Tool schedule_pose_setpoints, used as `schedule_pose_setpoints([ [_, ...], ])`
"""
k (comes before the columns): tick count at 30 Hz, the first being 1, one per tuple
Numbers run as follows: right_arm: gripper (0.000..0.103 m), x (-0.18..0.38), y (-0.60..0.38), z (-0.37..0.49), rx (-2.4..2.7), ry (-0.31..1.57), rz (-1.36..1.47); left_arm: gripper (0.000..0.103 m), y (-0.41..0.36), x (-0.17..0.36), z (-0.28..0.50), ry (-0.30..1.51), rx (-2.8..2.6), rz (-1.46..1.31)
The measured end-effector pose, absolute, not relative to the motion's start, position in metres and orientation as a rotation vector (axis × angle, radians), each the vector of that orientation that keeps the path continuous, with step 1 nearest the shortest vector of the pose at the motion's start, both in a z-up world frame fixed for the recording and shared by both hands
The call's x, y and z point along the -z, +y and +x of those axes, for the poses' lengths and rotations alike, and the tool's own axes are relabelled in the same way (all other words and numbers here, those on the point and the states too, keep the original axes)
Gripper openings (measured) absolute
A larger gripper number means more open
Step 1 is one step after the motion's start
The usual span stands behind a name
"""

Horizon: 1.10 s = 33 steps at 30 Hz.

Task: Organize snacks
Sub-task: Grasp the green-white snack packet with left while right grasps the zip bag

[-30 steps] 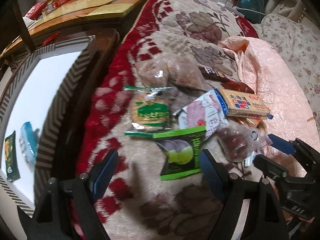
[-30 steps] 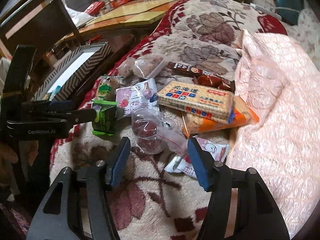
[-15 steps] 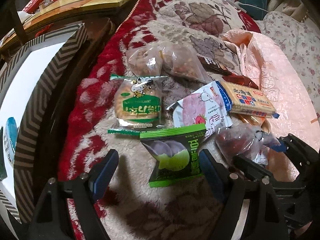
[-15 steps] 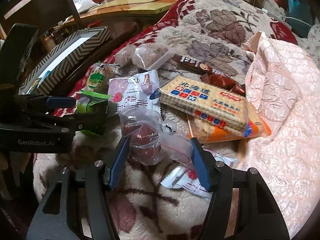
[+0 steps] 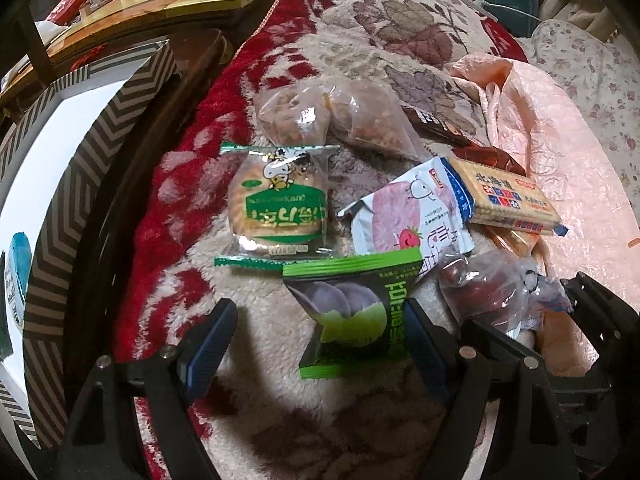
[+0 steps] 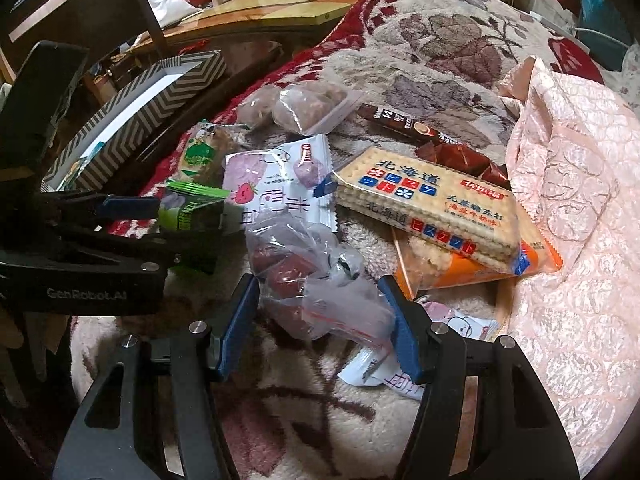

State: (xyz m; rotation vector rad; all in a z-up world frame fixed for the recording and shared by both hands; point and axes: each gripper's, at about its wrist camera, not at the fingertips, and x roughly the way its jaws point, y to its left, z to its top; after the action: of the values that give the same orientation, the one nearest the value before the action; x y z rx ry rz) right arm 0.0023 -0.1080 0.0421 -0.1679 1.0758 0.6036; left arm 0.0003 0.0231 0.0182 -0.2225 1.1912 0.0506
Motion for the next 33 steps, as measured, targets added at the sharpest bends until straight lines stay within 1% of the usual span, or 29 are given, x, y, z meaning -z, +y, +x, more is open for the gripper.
schedule_pose_setpoints([
  [9, 0.061, -0.05, -0.107, -0.007, -0.655, 1.069, -0.107, 0.084, 0.024, -0.019, -0.001, 1.188, -0.06, -0.228],
  [26, 0.061, -0.032, -0.096, 0.002, -0.629, 1.052, -0.162, 0.084, 0.023, -0.016, 0.005, 1.195, -0.07, -0.231],
  [28, 0.058, -0.03, -0.098, 0.002, -0.626, 1.055, -0.158, 0.084, 0.024, -0.016, 0.006, 1.194, -0.069, -0.234],
  [30, 0.049, -0.03, -0.1, 0.001, -0.629, 1.061, -0.144, 0.084, 0.023, -0.014, 0.006, 1.199, -0.066, -0.234],
  [33, 0.044, -0.03, -0.102, -0.001, -0.617, 1.066, -0.14, 0.084, 0.022, -0.013, 0.005, 1.194, -0.059, -0.217],
])
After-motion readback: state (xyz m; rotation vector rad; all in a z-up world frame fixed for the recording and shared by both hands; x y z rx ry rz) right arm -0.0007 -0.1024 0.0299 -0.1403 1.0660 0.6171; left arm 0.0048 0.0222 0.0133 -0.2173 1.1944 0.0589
